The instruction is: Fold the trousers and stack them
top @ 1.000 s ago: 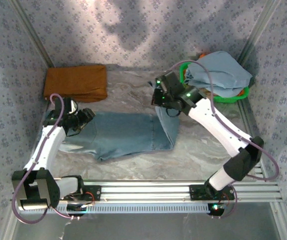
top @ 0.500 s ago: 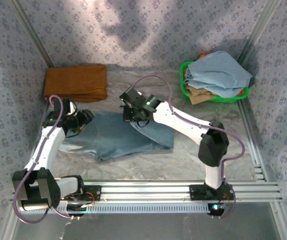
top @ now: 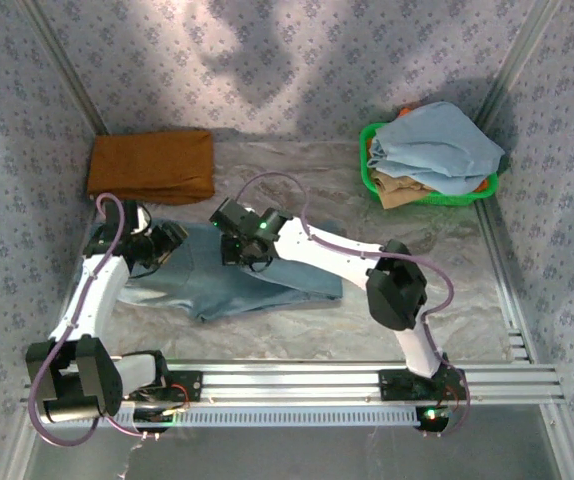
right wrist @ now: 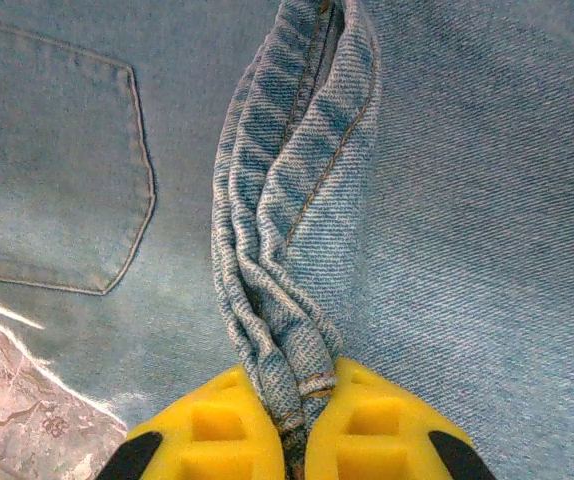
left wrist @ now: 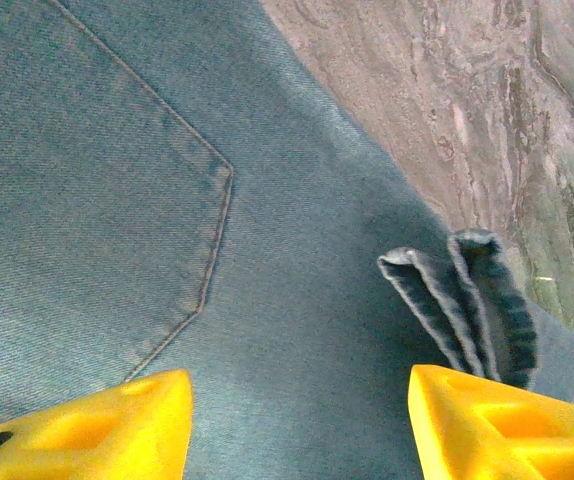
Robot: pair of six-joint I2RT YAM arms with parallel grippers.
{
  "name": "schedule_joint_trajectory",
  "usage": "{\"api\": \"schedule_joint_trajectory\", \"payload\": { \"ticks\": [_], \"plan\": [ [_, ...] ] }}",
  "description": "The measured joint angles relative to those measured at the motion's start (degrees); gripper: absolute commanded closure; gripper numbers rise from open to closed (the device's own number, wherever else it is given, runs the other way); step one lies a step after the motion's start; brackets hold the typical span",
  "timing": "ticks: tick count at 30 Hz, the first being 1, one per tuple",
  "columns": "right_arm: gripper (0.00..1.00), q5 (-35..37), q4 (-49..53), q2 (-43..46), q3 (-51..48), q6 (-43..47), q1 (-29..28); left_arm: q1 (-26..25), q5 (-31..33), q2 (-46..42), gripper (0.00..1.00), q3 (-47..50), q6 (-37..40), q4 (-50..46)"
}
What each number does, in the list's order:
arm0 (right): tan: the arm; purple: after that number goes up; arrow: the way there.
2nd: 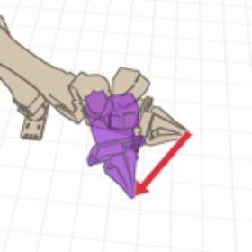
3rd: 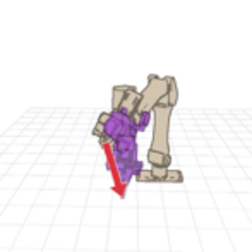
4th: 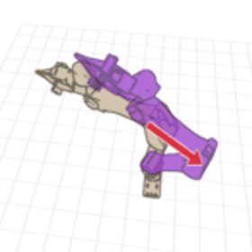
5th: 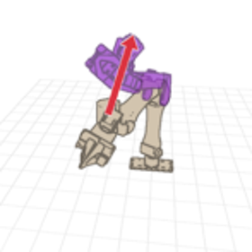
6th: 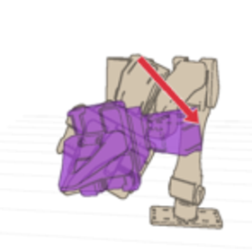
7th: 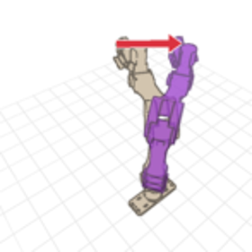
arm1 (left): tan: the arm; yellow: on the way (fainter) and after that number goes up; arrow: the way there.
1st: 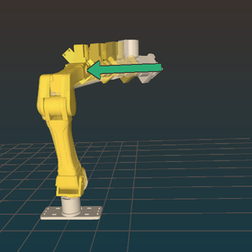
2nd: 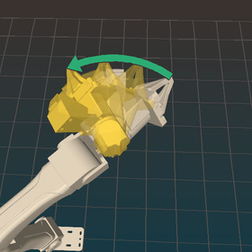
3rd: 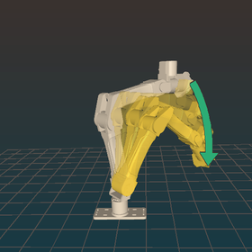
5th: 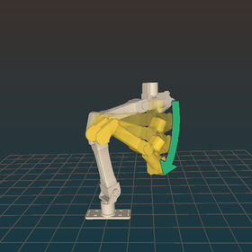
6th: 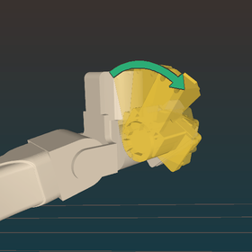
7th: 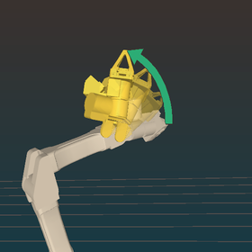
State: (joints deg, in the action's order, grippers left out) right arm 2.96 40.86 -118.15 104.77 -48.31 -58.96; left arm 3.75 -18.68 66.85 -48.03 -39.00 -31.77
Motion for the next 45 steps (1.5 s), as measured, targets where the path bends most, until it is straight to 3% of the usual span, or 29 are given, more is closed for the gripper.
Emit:
{"api": "schedule_joint_trajectory", "payload": {
  "ticks": [2,3,5,8,15,21,24,25,28,30,32,35,45],
  "plan": [
    [0.96,-1.0,-0.8,-1.9,0.6,-0.5,-0.4,0.0,0.0,-0.1,0.38,0.5,0.0,0.0],
    [0.9,-1.6,-1.1,-2.7,0.8,-0.6,-0.5,0.0,-0.1,-0.1,0.37,0.7,0.0,0.0],
    [0.64,-4.0,-1.9,-4.7,1.3,-0.9,-0.4,0.2,-0.2,-0.1,0.35,0.8,0.0,0.0],
    [0.47,-8.0,-2.6,-6.3,1.4,-0.2,-0.1,0.4,-0.2,-0.1,0.33,1.0,0.0,0.1],
    [0.42,-11.3,-2.7,1.0,-2.0,2.6,2.2,0.4,-0.9,-0.7,0.33,1.5,-0.2,0.4],
    [0.42,-7.7,-0.3,13.4,-7.1,6.4,11.3,-5.2,-1.0,3.1,0.34,0.6,-1.0,2.1],
    [0.47,-5.3,1.0,16.7,-11.0,8.6,18.2,-9.5,-1.0,8.9,0.42,-2.1,-1.0,2.6],
    [0.53,-4.9,1.4,17.1,-12.5,9.5,20.7,-11.0,-0.8,11.3,0.46,-3.5,-1.0,3.1],
    [0.86,-5.0,1.4,16.6,-16.9,11.9,27.1,-14.6,-0.1,17.3,0.57,-7.6,-0.8,4.7],
    [0.99,-5.8,1.1,15.4,-18.7,12.6,29.8,-16.5,0.0,20.5,0.65,-9.7,-0.5,6.0],
    [1.0,-7.0,0.5,13.2,-19.4,13.7,31.0,-17.8,0.0,23.6,0.74,-11.0,-0.4,7.6],
    [1.0,-8.2,-1.6,9.3,-19.9,13.6,31.1,-18.4,0.0,27.5,0.79,-10.9,-0.3,9.7],
    [1.0,-8.3,-5.2,5.7,-27.7,11.0,33.5,-18.5,-0.9,30.8,0.82,-3.0,-0.7,19.3]
  ]
}}
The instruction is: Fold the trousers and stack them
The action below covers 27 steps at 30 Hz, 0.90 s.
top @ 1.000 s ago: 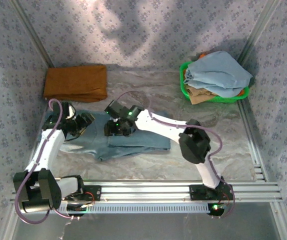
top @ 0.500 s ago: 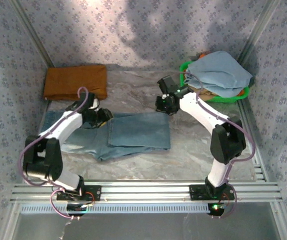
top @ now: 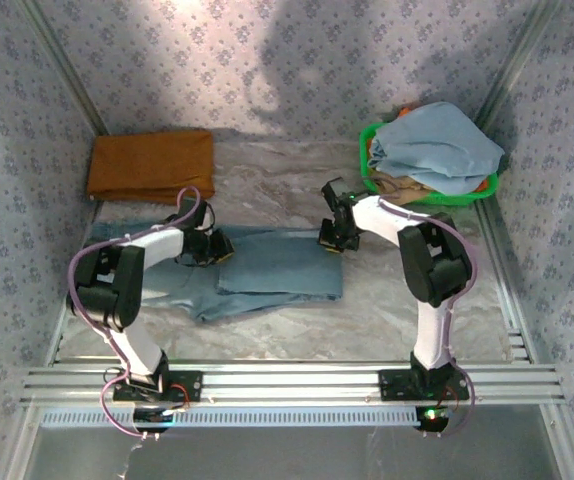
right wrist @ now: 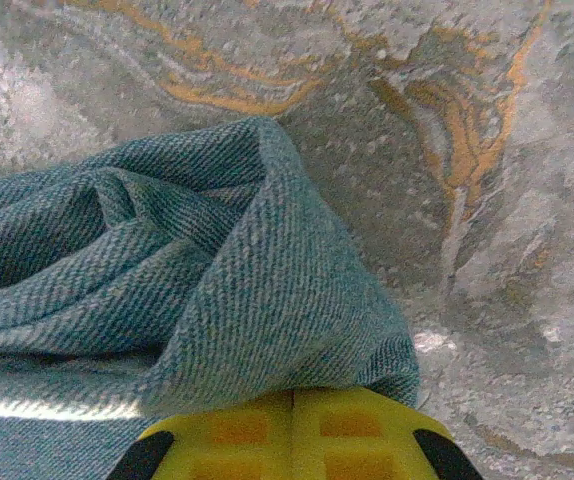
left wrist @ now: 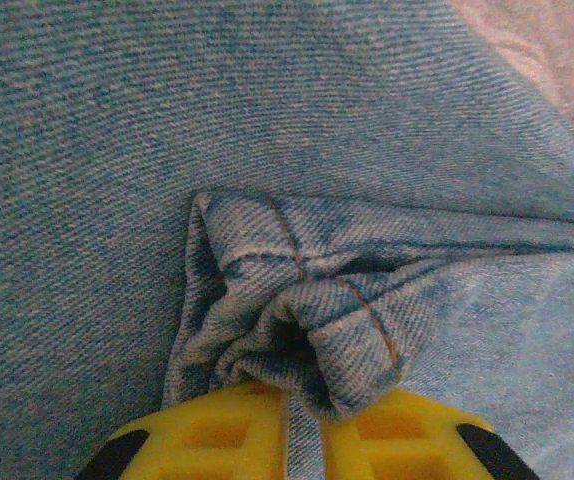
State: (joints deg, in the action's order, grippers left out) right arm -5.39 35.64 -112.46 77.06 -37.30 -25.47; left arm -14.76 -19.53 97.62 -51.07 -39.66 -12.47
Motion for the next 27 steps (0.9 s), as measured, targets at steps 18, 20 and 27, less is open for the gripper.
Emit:
{"api": "schedule_joint_trajectory", "payload": {
  "ticks": [18,20,27],
  "plan": [
    [1.0,2.0,2.1,6.1,-5.3,3.0,15.8,-18.9,2.1,-0.2,0.75,0.7,-7.4,5.6],
    [1.0,3.3,3.2,8.5,-5.3,3.9,17.2,-18.8,2.6,0.0,0.66,-1.9,-6.5,1.3],
    [1.0,2.6,3.5,18.8,-7.5,5.4,14.4,-17.3,5.2,-0.6,0.57,-7.9,-3.4,-7.7]
  ]
}}
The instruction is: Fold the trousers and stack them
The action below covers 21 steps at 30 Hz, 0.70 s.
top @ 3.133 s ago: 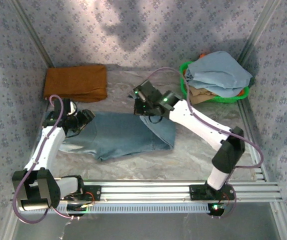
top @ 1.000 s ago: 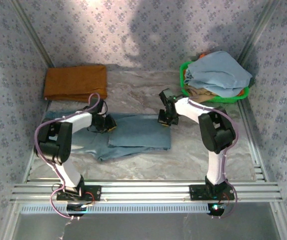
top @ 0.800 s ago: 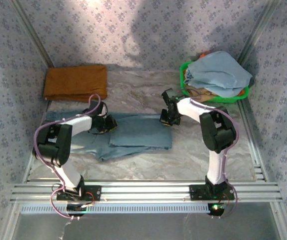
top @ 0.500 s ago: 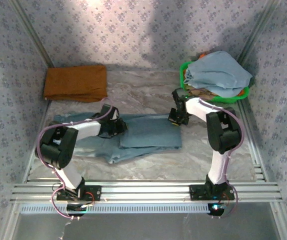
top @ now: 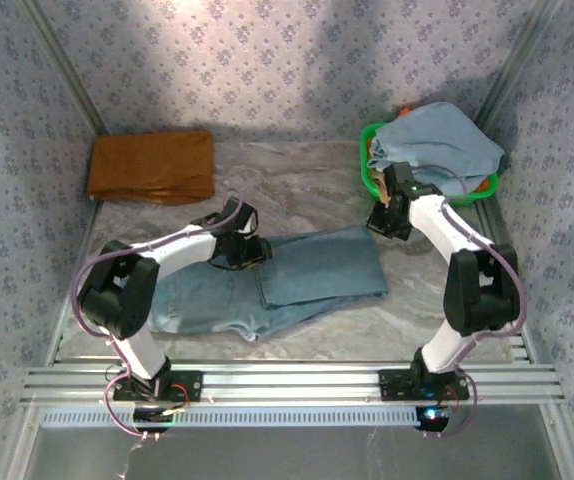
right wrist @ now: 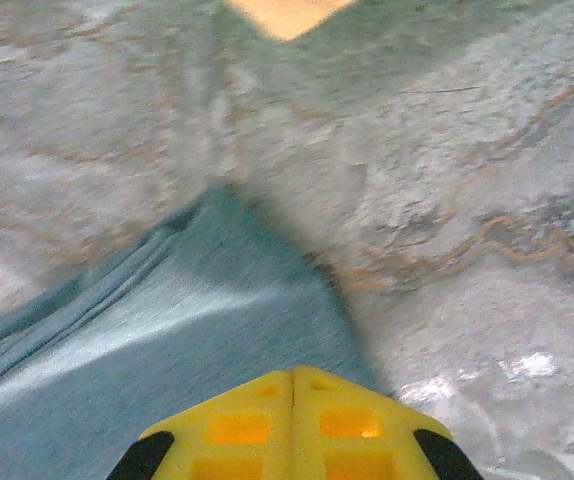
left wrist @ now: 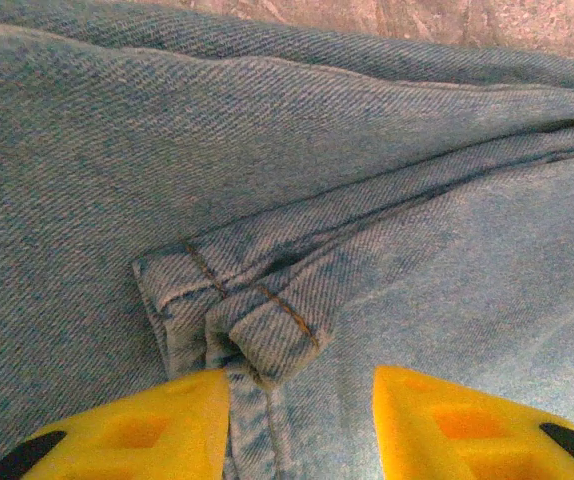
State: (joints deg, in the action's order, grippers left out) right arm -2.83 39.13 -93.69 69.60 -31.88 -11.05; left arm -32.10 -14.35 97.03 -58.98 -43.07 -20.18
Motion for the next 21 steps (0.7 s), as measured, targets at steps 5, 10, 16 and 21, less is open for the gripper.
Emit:
{"api": "schedule_joint_trajectory", "payload": {
  "ticks": [5,10,16,21],
  "plan": [
    [1.0,-2.5,-1.2,3.7,-9.9,-0.5,-3.1,-3.6,0.5,-0.8,0.6,-0.5,0.2,-2.0],
    [1.0,-3.4,-2.7,4.0,-19.0,-2.2,-3.1,-6.2,0.2,-0.8,0.64,1.8,-0.8,-0.1],
    [1.0,-5.9,-4.4,3.8,-20.7,-3.5,-1.0,-6.0,-0.5,0.8,0.68,4.9,-2.4,3.9],
    [1.0,-9.1,-6.4,6.1,-23.4,-3.8,5.1,-6.3,-1.7,2.3,0.68,4.6,-2.7,6.9]
  ]
}}
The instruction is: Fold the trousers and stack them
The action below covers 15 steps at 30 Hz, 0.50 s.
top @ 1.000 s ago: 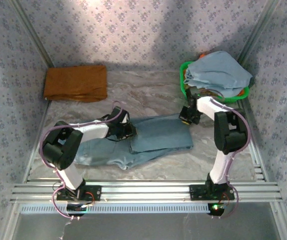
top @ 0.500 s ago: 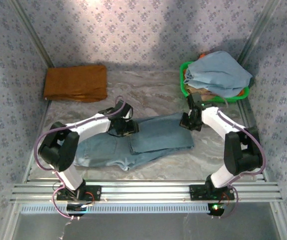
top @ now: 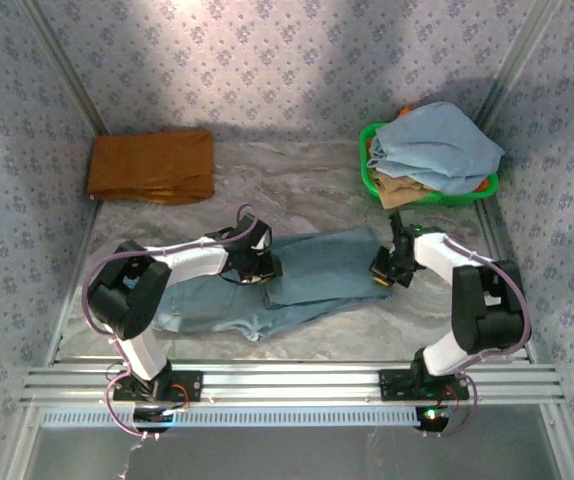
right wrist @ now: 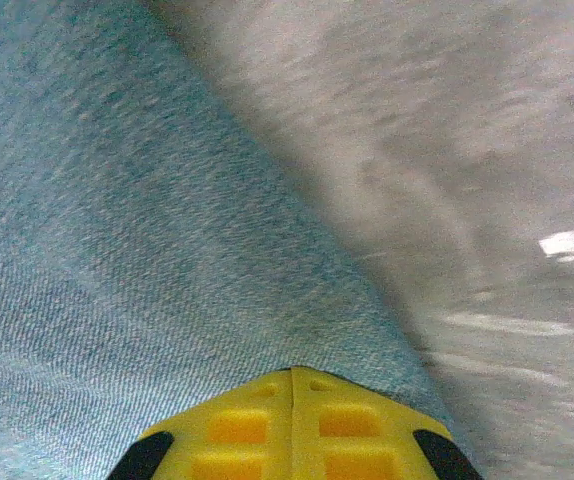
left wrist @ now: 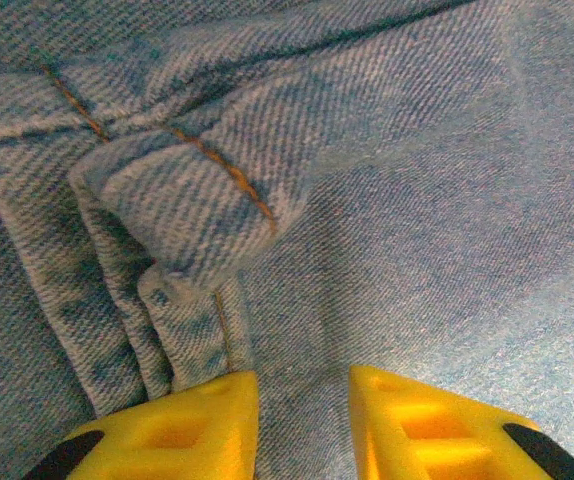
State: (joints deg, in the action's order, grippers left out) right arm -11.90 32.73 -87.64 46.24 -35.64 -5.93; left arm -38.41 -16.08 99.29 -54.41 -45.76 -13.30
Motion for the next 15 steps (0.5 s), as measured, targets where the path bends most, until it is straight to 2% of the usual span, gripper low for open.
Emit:
{"api": "schedule_joint_trajectory", "payload": {
  "ticks": [5,11,13,15],
  "plan": [
    [1.0,-1.1,-0.1,1.2,-1.1,0.6,6.3,-1.0,-1.4,4.1,0.68,-4.3,0.0,1.2],
    [1.0,-0.7,0.9,2.8,-1.2,2.4,9.2,-1.5,-1.4,7.3,0.68,-8.5,0.5,1.0],
    [0.97,-0.1,1.8,4.3,-1.1,3.1,9.5,-1.5,-1.3,7.2,0.66,-8.5,1.0,0.8],
    [0.9,0.4,2.6,6.1,-1.1,3.8,9.4,-1.6,-1.2,6.8,0.62,-8.5,1.7,0.4]
  ]
}}
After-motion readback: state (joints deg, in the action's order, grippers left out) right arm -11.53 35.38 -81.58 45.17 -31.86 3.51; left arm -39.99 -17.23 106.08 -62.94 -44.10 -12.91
